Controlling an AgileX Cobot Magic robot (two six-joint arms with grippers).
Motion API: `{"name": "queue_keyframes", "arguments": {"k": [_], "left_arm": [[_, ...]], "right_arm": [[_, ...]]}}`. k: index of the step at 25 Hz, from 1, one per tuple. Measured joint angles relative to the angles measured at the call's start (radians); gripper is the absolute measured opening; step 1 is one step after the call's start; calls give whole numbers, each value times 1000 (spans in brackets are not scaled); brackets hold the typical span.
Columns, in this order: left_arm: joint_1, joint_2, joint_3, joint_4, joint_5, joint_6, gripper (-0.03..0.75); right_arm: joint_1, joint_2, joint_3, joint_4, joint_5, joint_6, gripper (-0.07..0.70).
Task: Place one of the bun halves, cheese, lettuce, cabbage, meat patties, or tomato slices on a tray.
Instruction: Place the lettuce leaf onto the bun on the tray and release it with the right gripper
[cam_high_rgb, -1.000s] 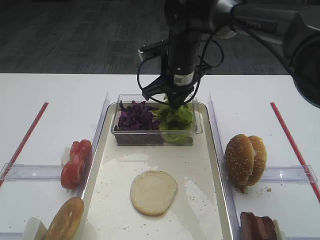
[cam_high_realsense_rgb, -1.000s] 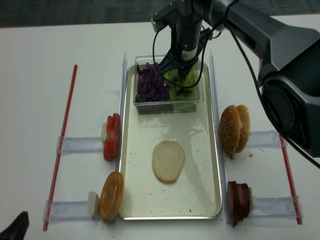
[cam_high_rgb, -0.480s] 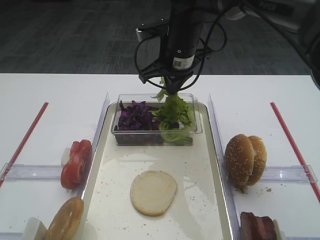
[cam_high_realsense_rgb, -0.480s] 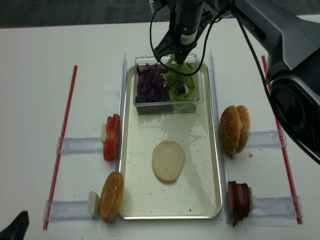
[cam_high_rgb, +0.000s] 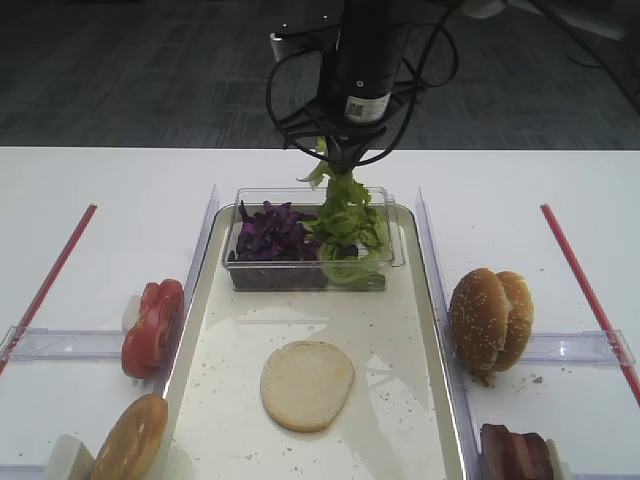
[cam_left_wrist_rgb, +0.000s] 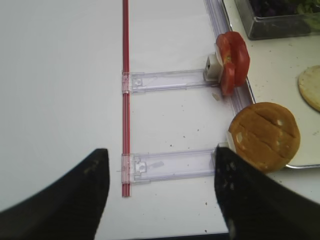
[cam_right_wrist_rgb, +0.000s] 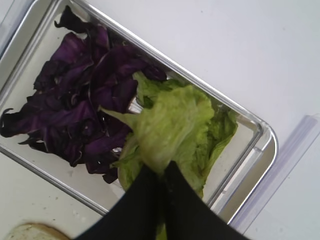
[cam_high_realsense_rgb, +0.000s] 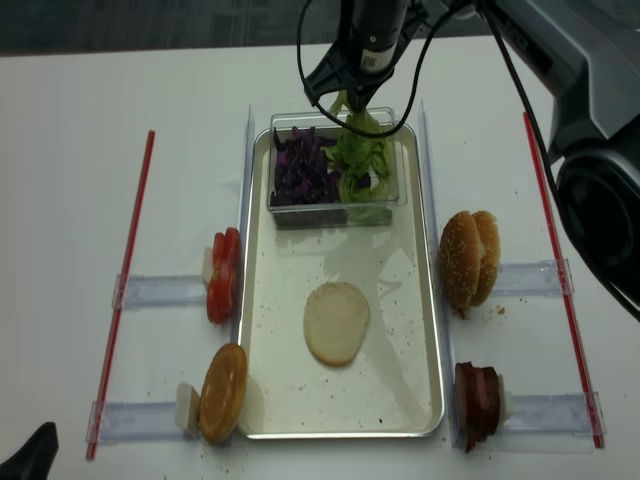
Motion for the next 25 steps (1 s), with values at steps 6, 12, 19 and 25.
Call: {"name": "queue_keyframes", "arguments": {"k": [6,12,19,25], "left_arm": [[0,0,0,0,0,0,419],[0,0,0,0,0,0,419],[0,0,0,0,0,0,419],[0,0,0,0,0,0,419]], "right_arm": [[0,0,0,25,0,2,57],[3,0,0,53,0,2,57],[3,-13,0,53,1,18,57],[8,-58,0,61,4,44,57]]}}
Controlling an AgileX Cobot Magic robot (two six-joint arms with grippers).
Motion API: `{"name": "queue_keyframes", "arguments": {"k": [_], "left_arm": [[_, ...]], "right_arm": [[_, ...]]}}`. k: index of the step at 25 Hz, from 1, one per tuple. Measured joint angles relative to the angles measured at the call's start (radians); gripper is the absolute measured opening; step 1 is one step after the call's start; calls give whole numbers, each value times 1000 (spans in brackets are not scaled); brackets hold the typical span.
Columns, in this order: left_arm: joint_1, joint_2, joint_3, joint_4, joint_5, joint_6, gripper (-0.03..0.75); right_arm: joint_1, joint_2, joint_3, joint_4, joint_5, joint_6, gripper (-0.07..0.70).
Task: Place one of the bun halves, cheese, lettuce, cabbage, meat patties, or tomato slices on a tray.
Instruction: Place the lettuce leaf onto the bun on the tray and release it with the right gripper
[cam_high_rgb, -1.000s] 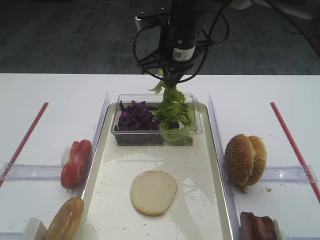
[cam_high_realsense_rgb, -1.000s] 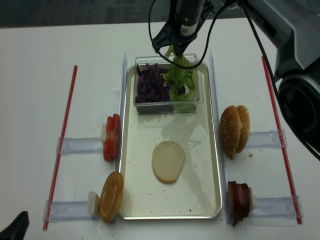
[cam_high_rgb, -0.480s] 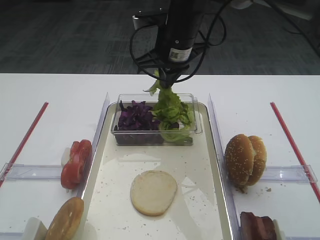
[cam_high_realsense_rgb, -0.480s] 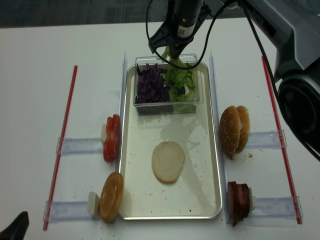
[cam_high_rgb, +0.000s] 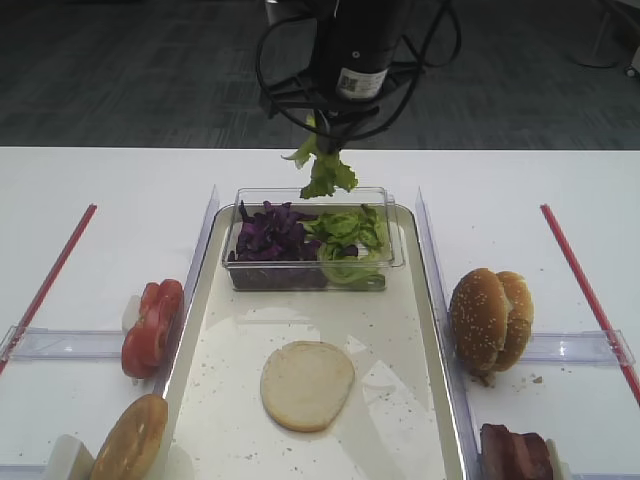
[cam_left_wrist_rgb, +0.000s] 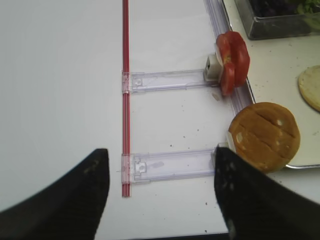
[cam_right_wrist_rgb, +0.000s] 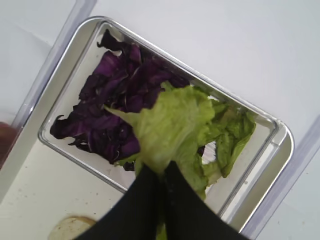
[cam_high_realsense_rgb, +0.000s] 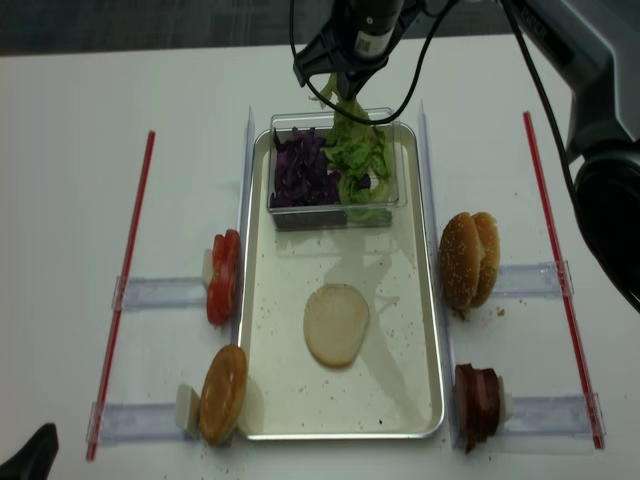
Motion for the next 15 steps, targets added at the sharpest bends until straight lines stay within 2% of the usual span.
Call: {"name": "queue_keyframes", "arguments": {"k": [8,15], "left_arm": [[0,0,0,0,0,0,419],[0,0,0,0,0,0,419]], "right_arm": [[32,-77,85,11,1,8,57],[68,-160,211,14,1,8,57]]}}
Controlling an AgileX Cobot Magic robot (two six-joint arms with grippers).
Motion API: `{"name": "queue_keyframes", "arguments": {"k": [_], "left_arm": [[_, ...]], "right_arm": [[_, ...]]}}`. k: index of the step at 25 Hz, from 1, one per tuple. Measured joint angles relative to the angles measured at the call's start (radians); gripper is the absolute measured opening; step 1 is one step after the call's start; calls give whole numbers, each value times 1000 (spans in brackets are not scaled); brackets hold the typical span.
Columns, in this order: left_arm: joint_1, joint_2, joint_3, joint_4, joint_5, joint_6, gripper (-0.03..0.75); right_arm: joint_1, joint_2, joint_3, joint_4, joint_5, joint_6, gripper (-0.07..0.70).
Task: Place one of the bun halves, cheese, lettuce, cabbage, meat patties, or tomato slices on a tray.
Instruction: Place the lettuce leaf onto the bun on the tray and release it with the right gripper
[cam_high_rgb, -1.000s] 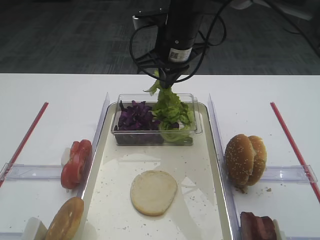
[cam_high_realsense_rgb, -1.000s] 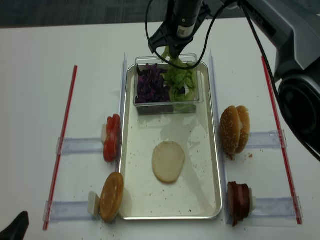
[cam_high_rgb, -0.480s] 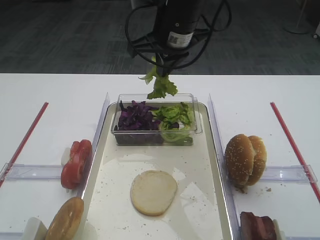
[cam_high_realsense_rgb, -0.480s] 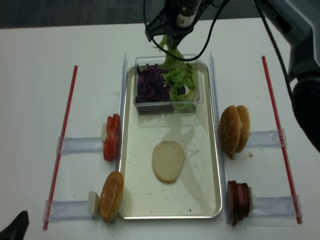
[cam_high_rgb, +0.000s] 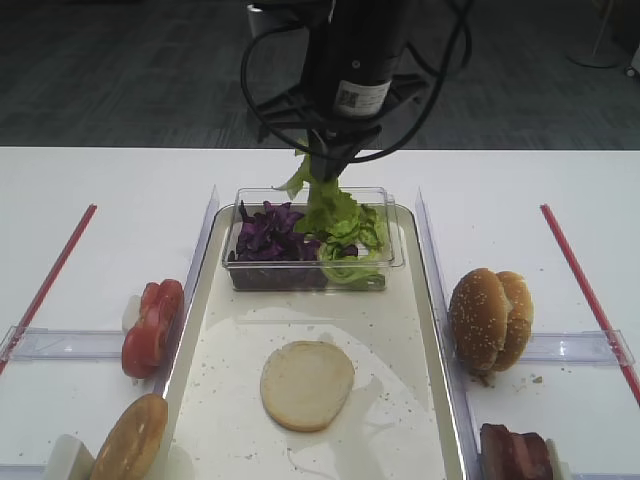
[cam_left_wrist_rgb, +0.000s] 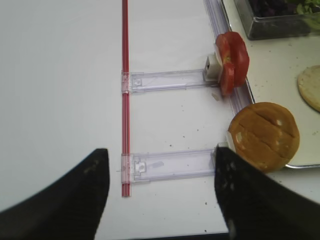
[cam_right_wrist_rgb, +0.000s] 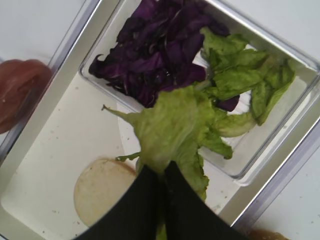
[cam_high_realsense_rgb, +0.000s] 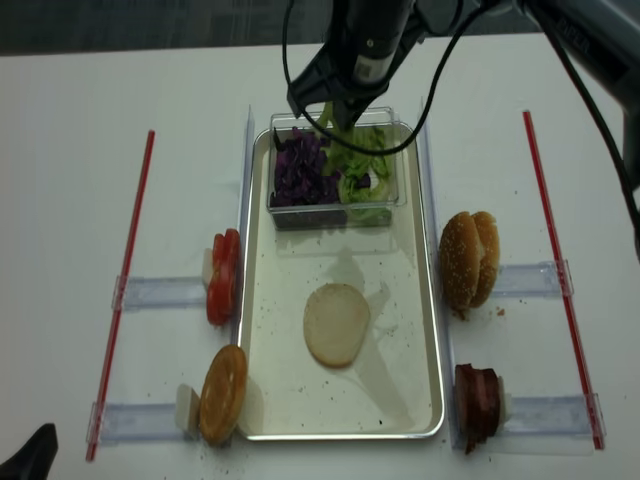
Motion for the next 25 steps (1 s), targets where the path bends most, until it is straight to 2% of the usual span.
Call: {"name": "queue_keyframes", "arguments": {"k": [16,25], "left_arm": [[0,0,0,0,0,0,419],[0,0,0,0,0,0,419]], "right_arm": [[191,-150,278,14,-6,5,57],[219,-170,377,45,-7,3,57]]}}
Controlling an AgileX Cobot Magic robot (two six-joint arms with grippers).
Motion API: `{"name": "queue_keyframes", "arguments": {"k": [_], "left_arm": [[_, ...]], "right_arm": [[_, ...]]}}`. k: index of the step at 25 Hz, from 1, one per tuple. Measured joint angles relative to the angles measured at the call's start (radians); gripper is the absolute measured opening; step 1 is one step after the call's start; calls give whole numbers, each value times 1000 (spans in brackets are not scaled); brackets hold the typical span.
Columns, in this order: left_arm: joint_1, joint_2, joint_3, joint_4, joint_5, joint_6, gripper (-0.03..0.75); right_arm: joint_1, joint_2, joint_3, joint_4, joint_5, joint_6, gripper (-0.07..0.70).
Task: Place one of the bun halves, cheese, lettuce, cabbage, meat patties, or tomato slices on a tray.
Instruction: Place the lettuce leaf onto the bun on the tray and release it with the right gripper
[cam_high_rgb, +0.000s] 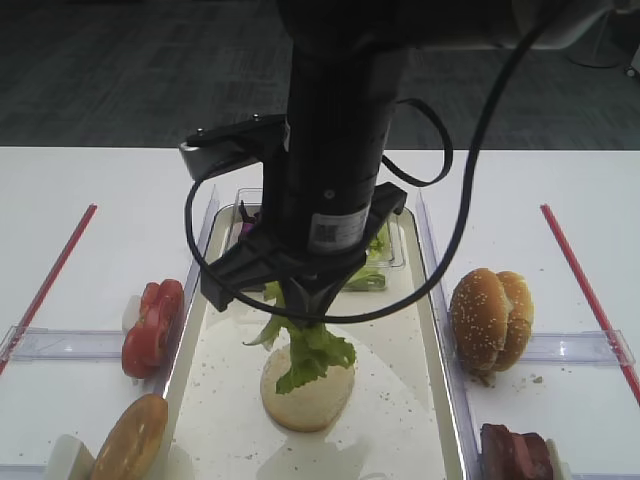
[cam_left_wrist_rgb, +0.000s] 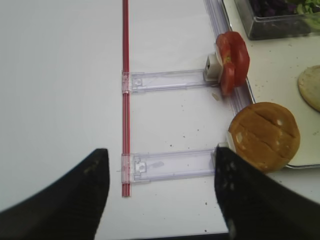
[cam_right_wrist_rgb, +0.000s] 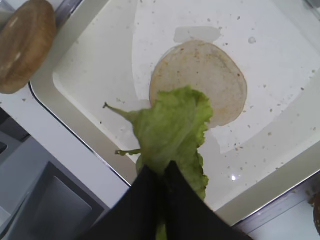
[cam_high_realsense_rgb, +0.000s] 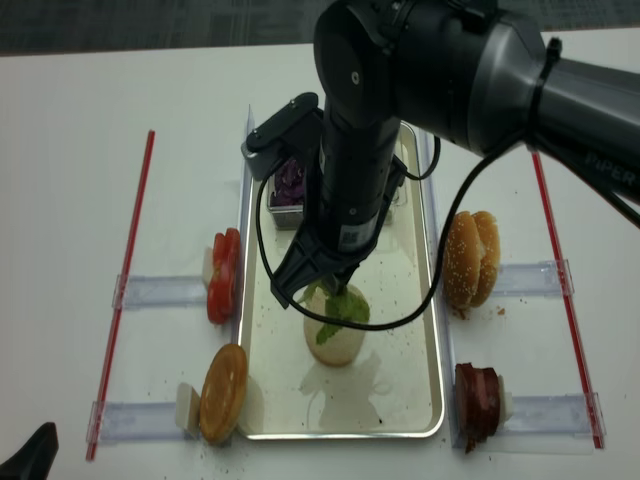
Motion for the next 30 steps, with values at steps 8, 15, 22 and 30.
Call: {"name": "queue_keyframes", "arguments": {"k": [8,15,22,30], "left_arm": [[0,0,0,0,0,0,419],[0,0,0,0,0,0,419],[0,0,0,0,0,0,419],[0,0,0,0,0,0,419]], "right_arm": [[0,0,7,2,-4,-12,57],[0,30,7,2,-4,-21,57],[0,82,7,2,-28,-29,57],[0,130,8,-20,-80,-30,57]]}}
